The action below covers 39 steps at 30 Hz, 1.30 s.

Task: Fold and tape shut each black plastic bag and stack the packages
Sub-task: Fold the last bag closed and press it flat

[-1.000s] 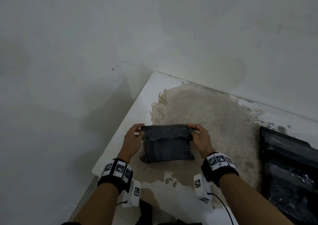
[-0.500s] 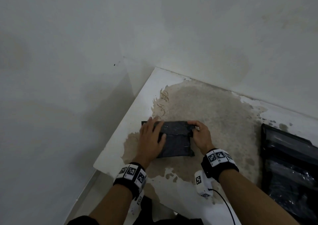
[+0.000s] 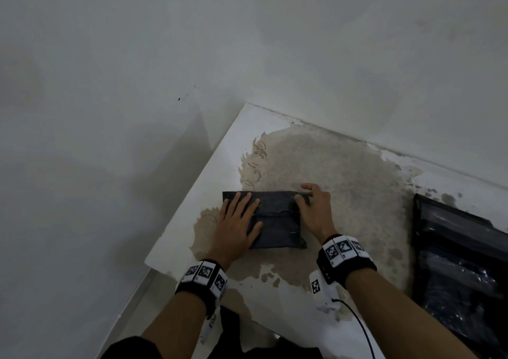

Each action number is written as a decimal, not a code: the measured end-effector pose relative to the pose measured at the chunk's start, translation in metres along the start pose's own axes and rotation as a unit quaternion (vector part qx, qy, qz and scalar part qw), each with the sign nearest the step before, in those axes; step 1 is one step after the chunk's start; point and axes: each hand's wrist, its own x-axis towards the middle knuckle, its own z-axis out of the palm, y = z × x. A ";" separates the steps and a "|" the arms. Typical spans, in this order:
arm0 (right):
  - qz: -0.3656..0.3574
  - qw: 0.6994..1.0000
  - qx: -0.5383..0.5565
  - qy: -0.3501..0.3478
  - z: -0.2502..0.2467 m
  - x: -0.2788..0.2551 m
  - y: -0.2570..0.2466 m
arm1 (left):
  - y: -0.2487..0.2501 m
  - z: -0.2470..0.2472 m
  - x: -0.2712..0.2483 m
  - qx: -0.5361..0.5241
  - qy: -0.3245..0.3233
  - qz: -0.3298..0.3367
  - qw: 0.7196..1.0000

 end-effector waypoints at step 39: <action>-0.028 0.968 0.188 -0.164 -0.071 0.023 -0.053 | 0.003 -0.054 0.042 -0.524 0.037 -0.297 0.798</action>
